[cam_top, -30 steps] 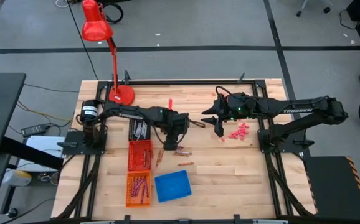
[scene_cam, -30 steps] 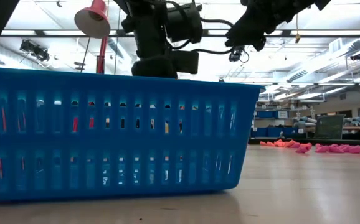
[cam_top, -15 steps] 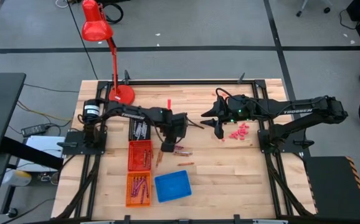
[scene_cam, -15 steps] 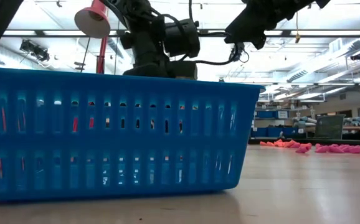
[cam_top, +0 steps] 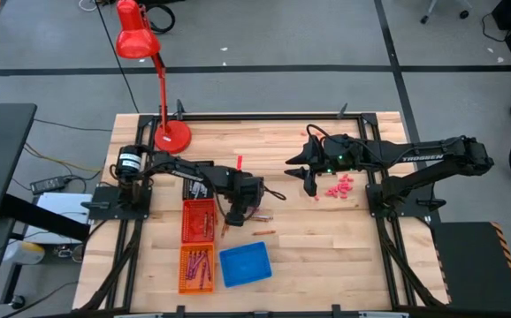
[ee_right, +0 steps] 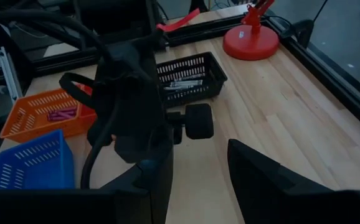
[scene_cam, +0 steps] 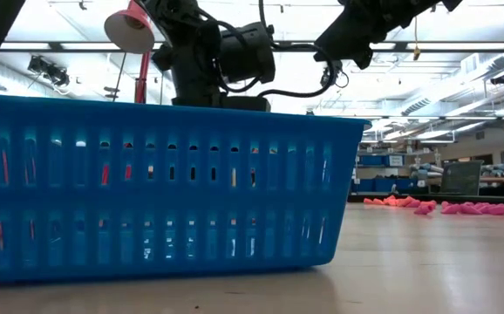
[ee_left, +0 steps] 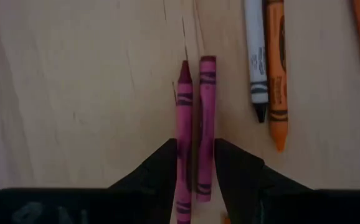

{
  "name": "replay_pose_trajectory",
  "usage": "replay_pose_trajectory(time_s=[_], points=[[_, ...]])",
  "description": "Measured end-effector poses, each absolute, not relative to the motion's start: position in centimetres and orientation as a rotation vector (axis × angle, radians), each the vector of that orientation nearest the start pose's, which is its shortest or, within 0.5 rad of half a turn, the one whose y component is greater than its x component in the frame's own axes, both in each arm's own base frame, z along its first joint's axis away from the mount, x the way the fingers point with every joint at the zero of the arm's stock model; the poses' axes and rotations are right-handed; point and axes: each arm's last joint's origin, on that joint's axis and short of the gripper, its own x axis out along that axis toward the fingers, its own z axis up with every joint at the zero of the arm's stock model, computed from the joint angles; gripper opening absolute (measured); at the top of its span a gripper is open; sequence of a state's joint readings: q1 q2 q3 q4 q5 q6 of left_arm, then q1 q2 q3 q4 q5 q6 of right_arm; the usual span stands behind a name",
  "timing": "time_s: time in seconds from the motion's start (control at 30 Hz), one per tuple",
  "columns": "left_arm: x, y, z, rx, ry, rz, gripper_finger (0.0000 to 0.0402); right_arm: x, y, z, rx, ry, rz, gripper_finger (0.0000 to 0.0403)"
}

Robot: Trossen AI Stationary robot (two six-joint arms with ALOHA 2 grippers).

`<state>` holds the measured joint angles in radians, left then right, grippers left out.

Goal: Sort crayons
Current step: Put the red crayon into the orange bin

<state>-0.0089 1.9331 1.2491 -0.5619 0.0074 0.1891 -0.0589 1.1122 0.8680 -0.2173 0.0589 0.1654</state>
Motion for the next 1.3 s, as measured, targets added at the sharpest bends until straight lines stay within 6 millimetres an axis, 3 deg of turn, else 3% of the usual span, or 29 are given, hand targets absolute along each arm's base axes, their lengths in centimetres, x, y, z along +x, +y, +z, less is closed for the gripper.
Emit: replay_pose_trajectory(time_s=[0.67, 1.1, 1.3], points=[[37.9, 0.6, 15.6, 0.09, 1.181, -0.073, 0.0117, 24.1, -1.6, 29.6, 0.205, 0.45, -0.155, 0.0156], [38.0, 4.7, 16.1, 0.117, 1.13, -0.035, 0.0117, 24.1, -1.6, 29.6, 0.23, 0.448, -0.161, 0.0156], [38.3, 5.7, 14.8, 0.144, 1.144, -0.044, 0.0117, 24.1, -1.6, 29.6, 0.242, 0.447, -0.164, 0.0156]])
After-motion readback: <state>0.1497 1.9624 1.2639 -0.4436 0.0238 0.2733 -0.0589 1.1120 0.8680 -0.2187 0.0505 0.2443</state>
